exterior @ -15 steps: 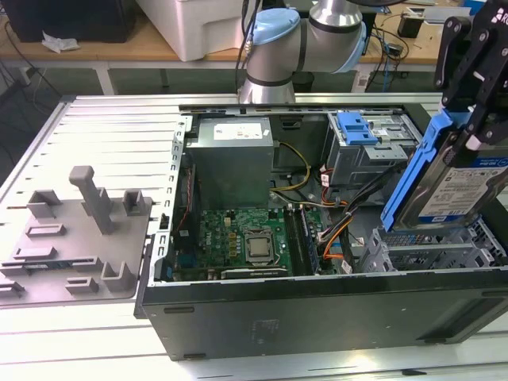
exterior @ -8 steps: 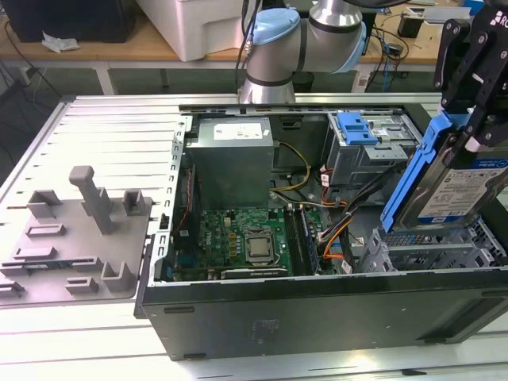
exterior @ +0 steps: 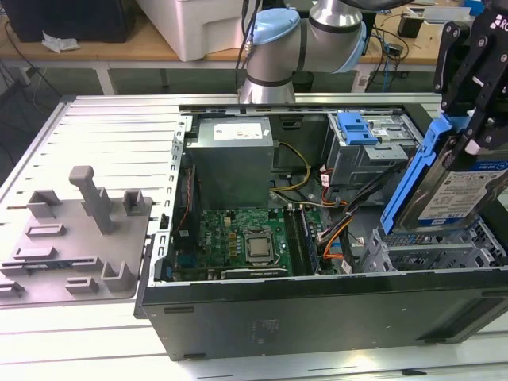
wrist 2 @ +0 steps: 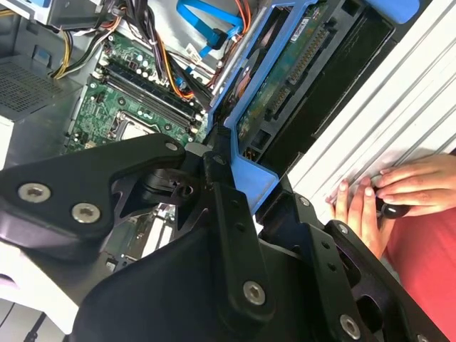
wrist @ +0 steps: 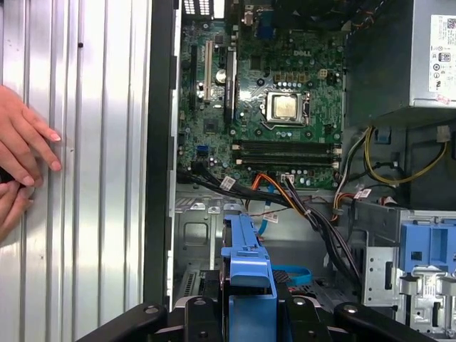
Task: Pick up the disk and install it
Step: 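Insert the disk into the insertion slot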
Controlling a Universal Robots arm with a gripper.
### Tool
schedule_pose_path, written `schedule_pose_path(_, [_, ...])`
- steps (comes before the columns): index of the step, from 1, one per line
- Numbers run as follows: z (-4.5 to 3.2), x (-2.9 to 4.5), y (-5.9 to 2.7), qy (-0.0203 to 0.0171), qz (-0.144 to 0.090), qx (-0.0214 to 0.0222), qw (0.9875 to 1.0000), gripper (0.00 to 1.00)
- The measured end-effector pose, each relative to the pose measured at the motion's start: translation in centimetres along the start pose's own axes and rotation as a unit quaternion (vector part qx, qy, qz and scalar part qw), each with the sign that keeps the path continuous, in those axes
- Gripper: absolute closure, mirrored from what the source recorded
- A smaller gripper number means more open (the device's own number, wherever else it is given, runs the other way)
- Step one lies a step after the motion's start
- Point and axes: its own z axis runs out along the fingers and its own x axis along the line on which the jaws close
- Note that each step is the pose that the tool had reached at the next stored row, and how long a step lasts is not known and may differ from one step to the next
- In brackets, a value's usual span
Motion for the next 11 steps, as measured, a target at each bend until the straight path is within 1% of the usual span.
schedule_pose_path(11, [0.19,0.35,0.0,0.0,0.0,0.0,1.0,0.63])
